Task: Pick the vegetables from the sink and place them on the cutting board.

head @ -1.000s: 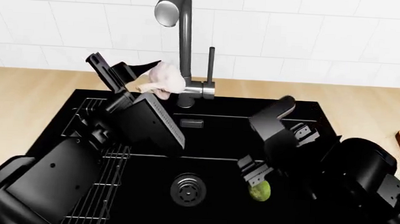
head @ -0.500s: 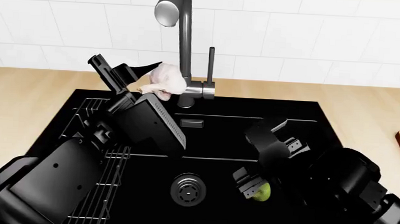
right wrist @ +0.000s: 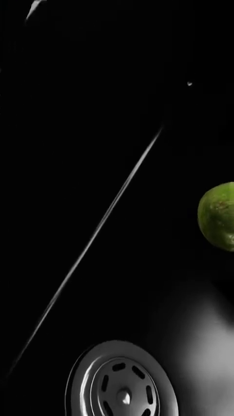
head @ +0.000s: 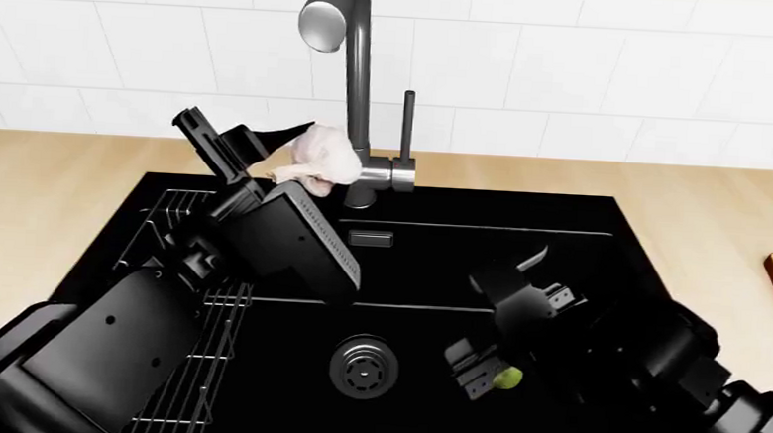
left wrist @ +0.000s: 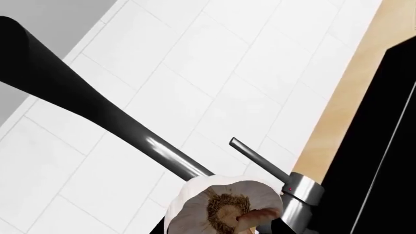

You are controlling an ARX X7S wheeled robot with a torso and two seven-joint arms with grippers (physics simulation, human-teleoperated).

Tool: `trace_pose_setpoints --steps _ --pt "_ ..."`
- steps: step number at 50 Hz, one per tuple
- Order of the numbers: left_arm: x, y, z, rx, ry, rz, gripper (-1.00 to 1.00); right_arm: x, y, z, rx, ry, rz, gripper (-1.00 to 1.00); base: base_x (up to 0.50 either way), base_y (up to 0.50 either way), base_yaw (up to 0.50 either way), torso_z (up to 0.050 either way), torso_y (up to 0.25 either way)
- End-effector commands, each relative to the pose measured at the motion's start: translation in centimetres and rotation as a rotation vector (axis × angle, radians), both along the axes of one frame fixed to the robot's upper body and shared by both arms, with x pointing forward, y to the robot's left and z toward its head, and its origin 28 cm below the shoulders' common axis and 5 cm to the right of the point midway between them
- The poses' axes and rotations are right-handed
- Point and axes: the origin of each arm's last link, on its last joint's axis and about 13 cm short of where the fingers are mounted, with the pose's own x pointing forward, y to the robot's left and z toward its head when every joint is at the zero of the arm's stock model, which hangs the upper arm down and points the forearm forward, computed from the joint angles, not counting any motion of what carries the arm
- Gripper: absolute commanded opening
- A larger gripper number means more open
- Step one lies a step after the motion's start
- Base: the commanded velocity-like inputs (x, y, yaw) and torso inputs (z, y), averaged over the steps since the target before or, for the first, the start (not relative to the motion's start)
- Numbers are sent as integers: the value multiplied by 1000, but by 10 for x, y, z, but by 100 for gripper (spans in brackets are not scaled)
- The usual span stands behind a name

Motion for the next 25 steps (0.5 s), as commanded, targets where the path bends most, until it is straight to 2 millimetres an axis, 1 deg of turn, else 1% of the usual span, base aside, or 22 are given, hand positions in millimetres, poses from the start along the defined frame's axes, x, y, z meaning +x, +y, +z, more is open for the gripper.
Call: trace_pose_setpoints --steps 1,13,25 --pt "0 0 -1 -13 8 -2 -100 -1 1 -6 14 43 4 100 0 0 0 0 0" --pt "0 0 -2 -12 11 -2 -100 1 4 -13 13 71 19 100 0 0 0 0 0" --pt "0 1 -2 -9 17 -6 -100 10 4 -16 21 64 8 100 0 0 0 0 0"
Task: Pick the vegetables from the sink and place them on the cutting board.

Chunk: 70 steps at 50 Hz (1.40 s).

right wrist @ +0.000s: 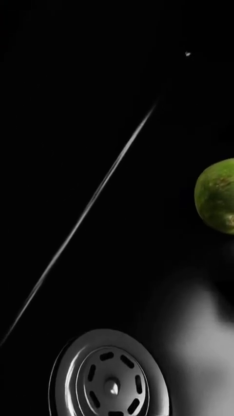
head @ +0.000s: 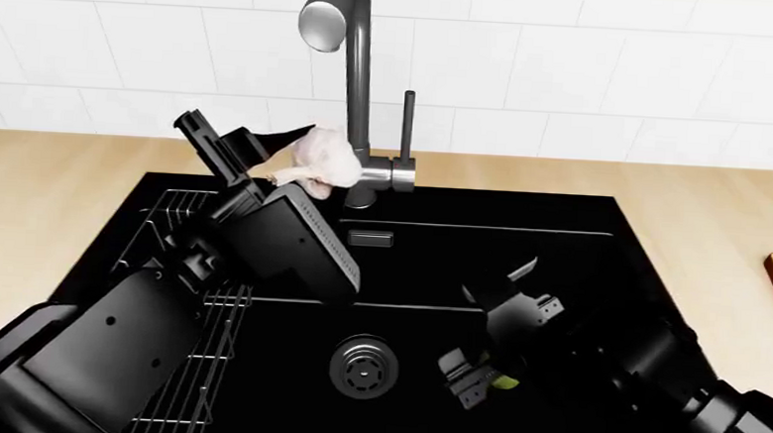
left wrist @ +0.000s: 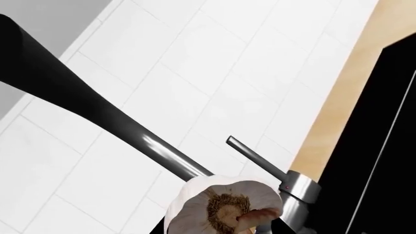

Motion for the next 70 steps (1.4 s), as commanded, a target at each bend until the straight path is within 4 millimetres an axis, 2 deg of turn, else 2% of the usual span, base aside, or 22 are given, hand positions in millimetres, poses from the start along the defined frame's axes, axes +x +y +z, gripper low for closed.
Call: trace_pose_setpoints --steps 1,14,28,50,70 --pt "0 0 -1 -12 9 -3 -100 7 1 -5 8 4 -6 100 0 0 0 0 0" --pt "1 -1 -3 -7 15 -9 -100 8 -5 -12 -3 10 -35 100 0 0 0 0 0" --pt "0 -3 -2 -3 14 -14 -100 6 -12 -32 4 45 -60 100 0 0 0 0 0" --pt "1 -4 -5 11 19 -11 -100 18 -21 -55 21 66 -107 100 0 0 0 0 0" --pt "2 -7 -7 18 27 -13 -100 17 -25 -77 31 105 -120 100 4 0 3 0 0"
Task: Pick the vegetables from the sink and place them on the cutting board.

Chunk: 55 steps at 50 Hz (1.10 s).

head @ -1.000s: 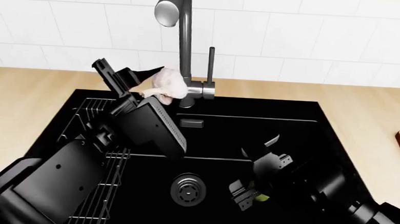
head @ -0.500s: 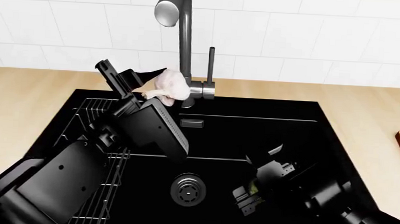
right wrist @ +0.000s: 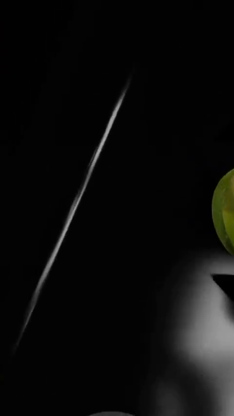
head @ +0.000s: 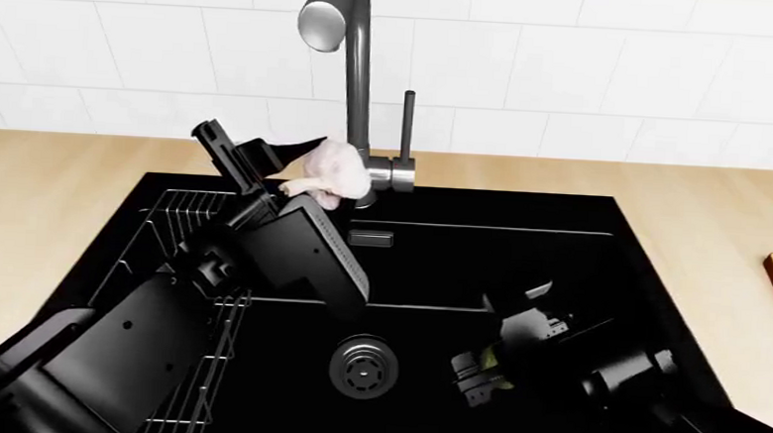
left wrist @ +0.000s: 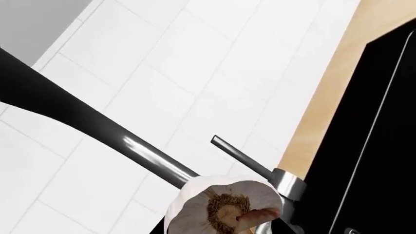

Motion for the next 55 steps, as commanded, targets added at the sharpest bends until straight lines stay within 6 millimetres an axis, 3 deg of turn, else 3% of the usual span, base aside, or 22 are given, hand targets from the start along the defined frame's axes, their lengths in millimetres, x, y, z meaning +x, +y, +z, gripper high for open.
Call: trace_pose_setpoints --steps 1,5,6,21,31,35,44,55 --pt "0 -1 -1 -11 8 0 -100 -7 -4 -27 -79 38 17 100 15 3 6 0 0" --pt "1 -1 -2 -11 9 1 -100 -8 -5 -31 -83 49 16 100 8 3 7 0 0" --pt "1 -1 -2 -11 9 1 -100 -8 -5 -33 -89 57 19 -100 0 3 7 0 0" --pt "1 -1 -2 -12 8 0 -100 -10 -7 -30 -117 70 17 -100 6 2 6 0 0" --pt "0 -1 0 -14 3 -1 -100 -12 -8 -16 -127 35 17 -100 3 1 2 0 0" --pt "1 -2 2 -20 -4 0 -100 -14 -5 7 -111 -33 29 -100 0 0 0 0 0" --pt "0 -2 5 -50 -7 0 -100 -28 -1 89 -96 -241 68 -100 0 0 0 0 0" --pt "1 -1 6 -92 5 6 -100 -49 -2 127 -67 -357 76 -100 0 0 0 0 0"
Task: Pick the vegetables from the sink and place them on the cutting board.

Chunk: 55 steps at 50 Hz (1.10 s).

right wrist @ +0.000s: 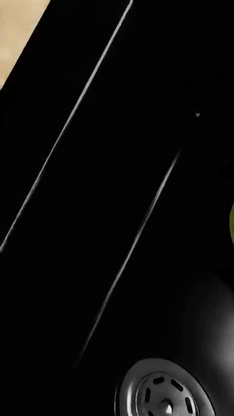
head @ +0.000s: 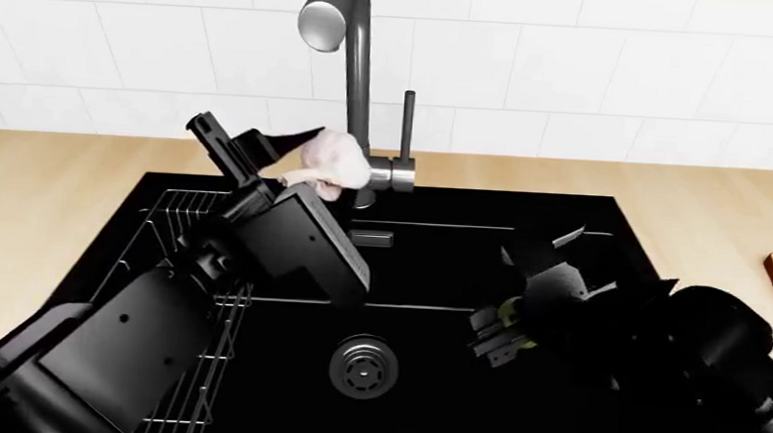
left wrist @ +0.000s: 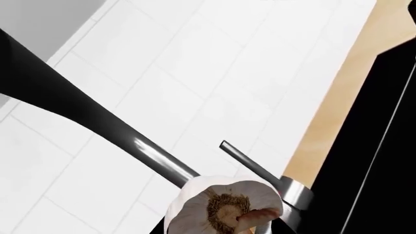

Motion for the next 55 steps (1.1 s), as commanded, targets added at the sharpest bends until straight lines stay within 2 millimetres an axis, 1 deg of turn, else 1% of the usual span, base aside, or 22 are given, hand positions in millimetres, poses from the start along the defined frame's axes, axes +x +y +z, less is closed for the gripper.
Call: trace_pose_setpoints --steps 1,4,12,17,20,24,29,33,35,37,41,43,47,55 --pt "0 1 1 -48 8 4 -100 -25 -2 46 -9 -147 39 -100 0 0 0 0 0" --pt "0 1 0 -47 9 0 -100 -31 -1 54 -4 -178 49 -100 0 0 0 0 0" --pt "-5 2 -4 -34 13 -51 -100 -58 1 87 8 -335 91 -100 0 0 0 0 0" --pt "-8 4 -6 -51 21 -66 -100 -78 4 104 45 -451 104 -100 0 0 0 0 250" --pt "-11 6 -6 -65 16 -61 -100 -88 5 111 75 -509 116 -100 0 0 0 0 250" --pt "-16 7 -5 -76 -1 -54 -100 -97 8 113 107 -563 130 -100 0 0 0 0 250" --pt "-22 9 1 -112 -38 -32 -100 -109 11 117 180 -651 135 -100 0 0 0 1 250" --pt "-24 8 8 -160 -95 14 -100 -117 16 119 203 -729 144 -100 0 0 0 1 3" --pt "-28 8 9 -158 -165 55 -100 -120 18 118 205 -749 143 -100 -115 0 0 0 0" --pt "-30 8 8 -179 -208 94 -100 -122 20 117 212 -773 144 -100 -455 0 0 0 0" --pt "-38 8 9 -274 -223 120 -100 -126 22 115 212 -815 138 -100 -500 0 0 0 0" --pt "-42 8 9 -294 -233 131 -100 -128 23 114 215 -828 134 -100 -500 0 0 0 0" --pt "-45 8 5 -294 -251 144 -100 -134 23 114 219 -848 135 -100 -500 0 0 0 0" --pt "-43 8 6 -305 -262 190 -100 -142 22 117 227 -874 136 -100 -500 0 0 0 0"
